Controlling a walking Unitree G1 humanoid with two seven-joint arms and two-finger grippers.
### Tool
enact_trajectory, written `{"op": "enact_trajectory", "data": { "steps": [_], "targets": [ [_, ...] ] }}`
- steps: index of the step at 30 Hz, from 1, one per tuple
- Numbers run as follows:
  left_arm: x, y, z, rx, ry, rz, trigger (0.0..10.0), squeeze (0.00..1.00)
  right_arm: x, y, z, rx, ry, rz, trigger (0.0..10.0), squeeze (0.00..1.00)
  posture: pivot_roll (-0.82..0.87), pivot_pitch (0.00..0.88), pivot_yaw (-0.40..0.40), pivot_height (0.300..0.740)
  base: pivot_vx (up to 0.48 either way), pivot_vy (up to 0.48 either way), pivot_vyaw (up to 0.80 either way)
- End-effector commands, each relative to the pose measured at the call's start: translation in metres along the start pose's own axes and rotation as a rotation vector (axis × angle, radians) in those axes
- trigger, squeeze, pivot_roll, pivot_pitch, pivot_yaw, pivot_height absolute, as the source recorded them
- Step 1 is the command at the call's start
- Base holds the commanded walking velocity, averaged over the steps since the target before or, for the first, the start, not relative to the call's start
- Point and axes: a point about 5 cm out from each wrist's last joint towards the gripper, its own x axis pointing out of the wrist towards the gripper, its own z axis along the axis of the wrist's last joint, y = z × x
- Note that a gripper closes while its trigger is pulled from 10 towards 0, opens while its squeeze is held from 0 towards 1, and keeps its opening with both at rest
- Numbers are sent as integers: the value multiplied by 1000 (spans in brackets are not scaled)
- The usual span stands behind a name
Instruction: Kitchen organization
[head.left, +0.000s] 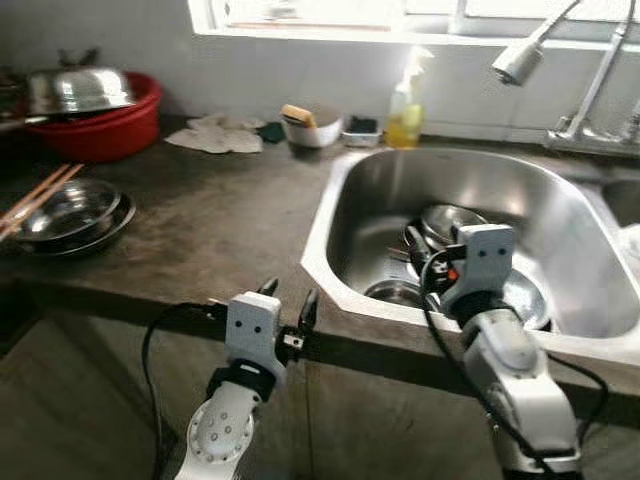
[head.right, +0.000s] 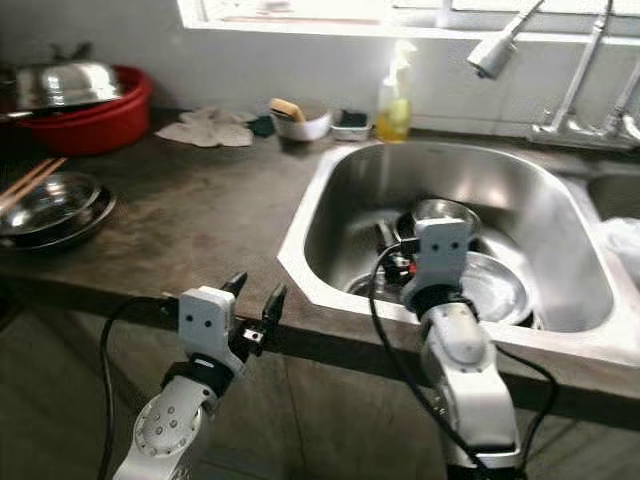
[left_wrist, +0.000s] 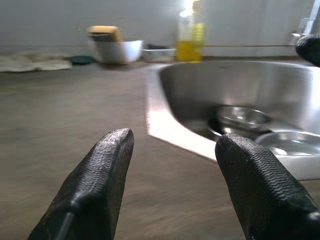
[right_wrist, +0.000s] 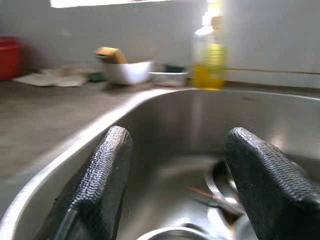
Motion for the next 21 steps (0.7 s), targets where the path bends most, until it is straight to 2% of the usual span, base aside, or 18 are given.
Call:
{"op": "enact_trajectory", "data": {
  "steps": [1,21],
  "targets": [
    [1,-1,-2,-10,13,-4,10000,0,-3,-1,2,-6,-6,-17,10000,0,86,53,-17,740,0,307,800],
    [1,-1,-3,-10,19,-9,10000,0,8,5,12,-3,-45,-3,10000,0,93,47,-20,740,0,461,800]
  ]
}}
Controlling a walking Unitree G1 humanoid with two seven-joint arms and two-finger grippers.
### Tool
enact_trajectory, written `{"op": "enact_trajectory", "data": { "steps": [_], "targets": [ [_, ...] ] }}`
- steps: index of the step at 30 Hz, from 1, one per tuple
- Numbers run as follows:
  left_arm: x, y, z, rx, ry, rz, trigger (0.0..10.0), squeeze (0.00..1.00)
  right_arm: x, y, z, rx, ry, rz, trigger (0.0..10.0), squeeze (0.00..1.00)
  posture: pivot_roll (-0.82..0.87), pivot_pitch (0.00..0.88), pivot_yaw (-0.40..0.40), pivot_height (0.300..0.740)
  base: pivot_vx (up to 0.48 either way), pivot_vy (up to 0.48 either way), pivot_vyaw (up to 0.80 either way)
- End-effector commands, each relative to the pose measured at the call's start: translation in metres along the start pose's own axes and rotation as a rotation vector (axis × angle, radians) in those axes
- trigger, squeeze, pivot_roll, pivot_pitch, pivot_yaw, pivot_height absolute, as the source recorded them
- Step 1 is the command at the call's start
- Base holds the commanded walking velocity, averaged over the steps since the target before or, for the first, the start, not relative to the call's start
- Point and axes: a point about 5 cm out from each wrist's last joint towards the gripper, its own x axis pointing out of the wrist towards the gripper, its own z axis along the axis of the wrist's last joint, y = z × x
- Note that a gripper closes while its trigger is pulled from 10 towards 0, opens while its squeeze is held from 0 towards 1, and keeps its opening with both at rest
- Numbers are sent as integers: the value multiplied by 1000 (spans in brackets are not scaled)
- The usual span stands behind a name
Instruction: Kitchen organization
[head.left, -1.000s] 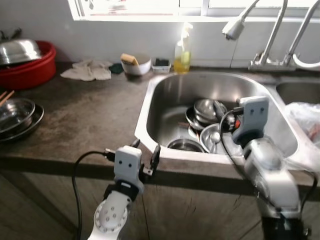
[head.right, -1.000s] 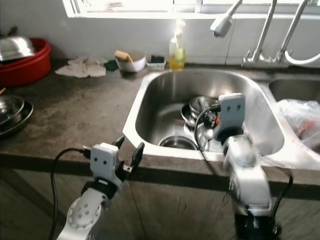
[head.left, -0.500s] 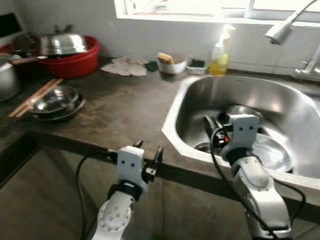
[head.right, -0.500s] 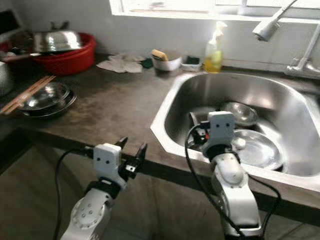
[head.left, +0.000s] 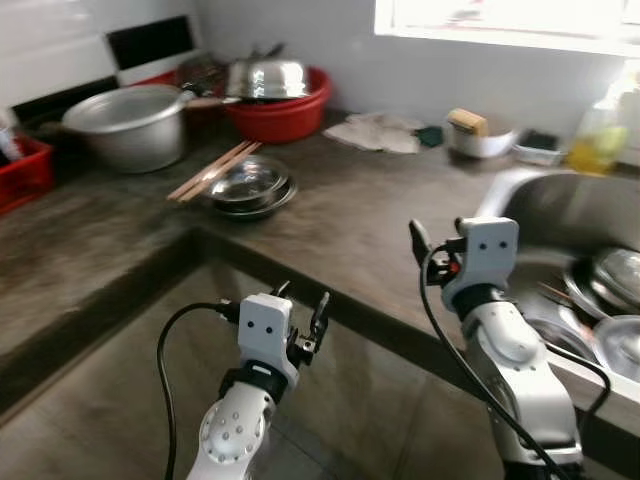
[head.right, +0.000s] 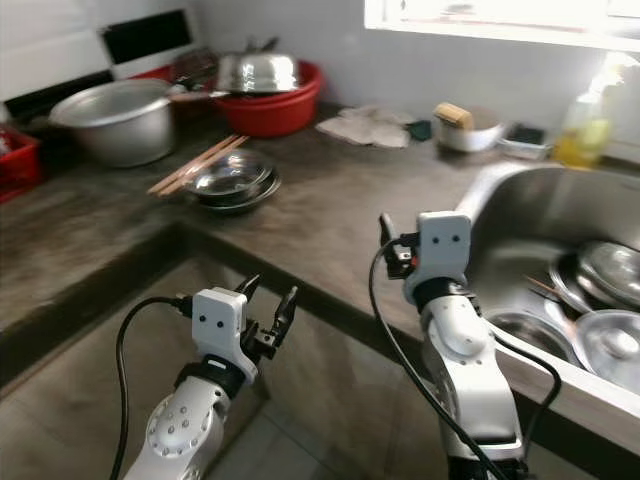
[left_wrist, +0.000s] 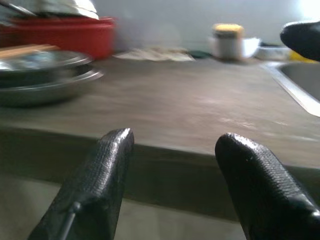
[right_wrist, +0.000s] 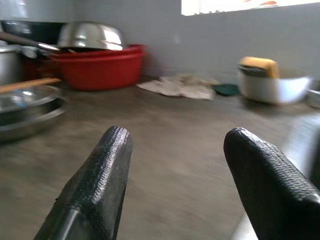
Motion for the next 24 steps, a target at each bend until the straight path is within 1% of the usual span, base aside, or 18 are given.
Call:
{"op": "enact_trajectory", "data": {
  "steps": [1,7,9,16,24],
  "targets": [
    [-2,7,0,19,-1,19,10000,0,3,8,6,11,-22,27,10000,0,95,46,-21,740,0,0,800],
    [-1,7,1,21,-2,20,10000,0,6,8,6,12,-13,36,10000,0,94,41,-21,740,0,0,800],
    [-1,7,1,26,-3,19,10000,0,8,8,5,27,-3,34,10000,0,94,35,-22,740,0,0,0],
    [-1,6,1,40,-8,8,10000,0,12,5,9,29,-9,33,10000,0,93,31,-25,740,0,0,0],
    [-1,5,0,47,-5,4,10000,0,16,3,13,29,-20,38,10000,0,91,30,-25,740,303,0,0]
  ]
}}
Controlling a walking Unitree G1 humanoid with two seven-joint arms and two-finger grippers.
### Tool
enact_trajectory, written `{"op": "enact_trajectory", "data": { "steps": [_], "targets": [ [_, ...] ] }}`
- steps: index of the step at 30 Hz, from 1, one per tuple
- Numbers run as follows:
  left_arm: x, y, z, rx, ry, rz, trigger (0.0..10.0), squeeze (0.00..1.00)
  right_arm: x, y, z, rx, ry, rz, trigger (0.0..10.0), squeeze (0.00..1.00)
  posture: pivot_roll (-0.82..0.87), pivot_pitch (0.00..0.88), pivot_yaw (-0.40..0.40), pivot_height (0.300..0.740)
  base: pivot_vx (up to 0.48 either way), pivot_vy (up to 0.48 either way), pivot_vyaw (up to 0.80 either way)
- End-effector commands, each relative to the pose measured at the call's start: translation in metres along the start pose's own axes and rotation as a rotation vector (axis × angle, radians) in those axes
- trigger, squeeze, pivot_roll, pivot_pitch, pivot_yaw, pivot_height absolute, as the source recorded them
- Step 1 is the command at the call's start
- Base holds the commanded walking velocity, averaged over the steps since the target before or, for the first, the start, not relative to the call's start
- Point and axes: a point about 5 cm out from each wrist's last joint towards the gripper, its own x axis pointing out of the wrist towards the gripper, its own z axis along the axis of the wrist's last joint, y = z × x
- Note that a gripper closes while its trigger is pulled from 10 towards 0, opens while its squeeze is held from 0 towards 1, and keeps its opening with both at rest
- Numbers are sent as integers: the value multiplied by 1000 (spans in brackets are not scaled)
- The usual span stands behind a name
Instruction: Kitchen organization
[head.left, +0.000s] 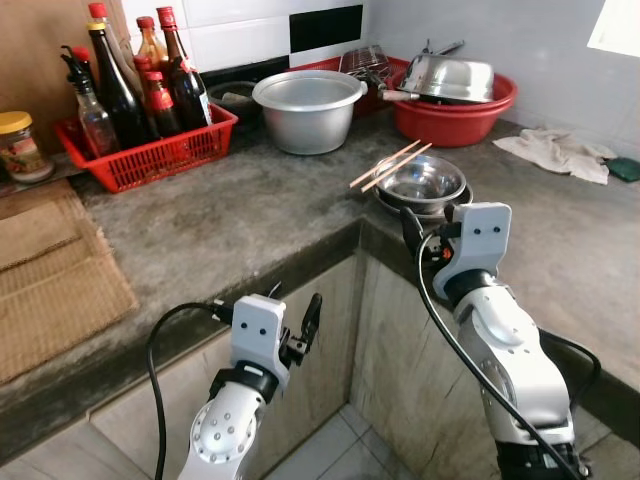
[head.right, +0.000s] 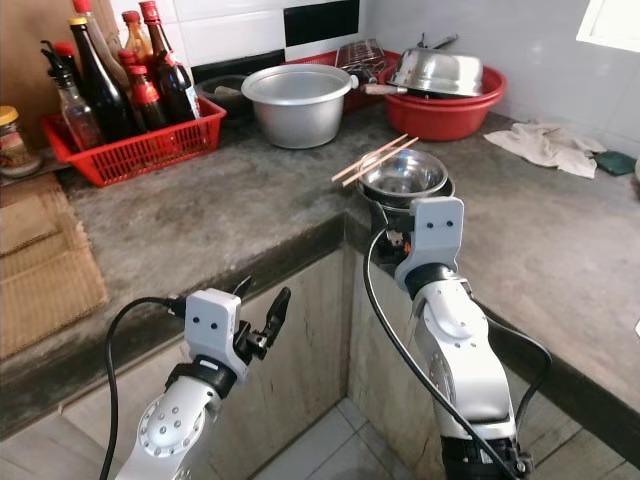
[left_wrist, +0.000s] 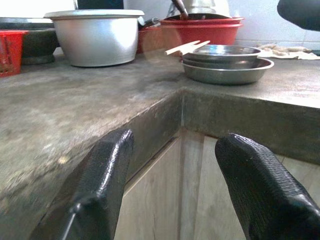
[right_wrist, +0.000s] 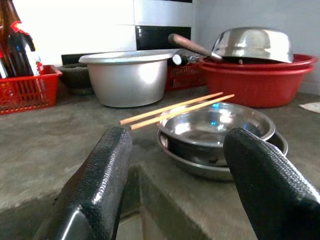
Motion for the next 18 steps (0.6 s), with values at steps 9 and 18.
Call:
{"op": "enact_trajectory", "data": {
  "steps": [9,18],
  "targets": [
    [2,-1,2,4,-13,6,10000,0,13,-3,13,-12,-28,8,10000,0,87,45,-28,740,341,0,0],
    [2,-1,2,-11,-15,17,10000,0,18,-5,18,-10,-43,4,10000,0,89,47,-29,740,60,0,0]
  ]
}}
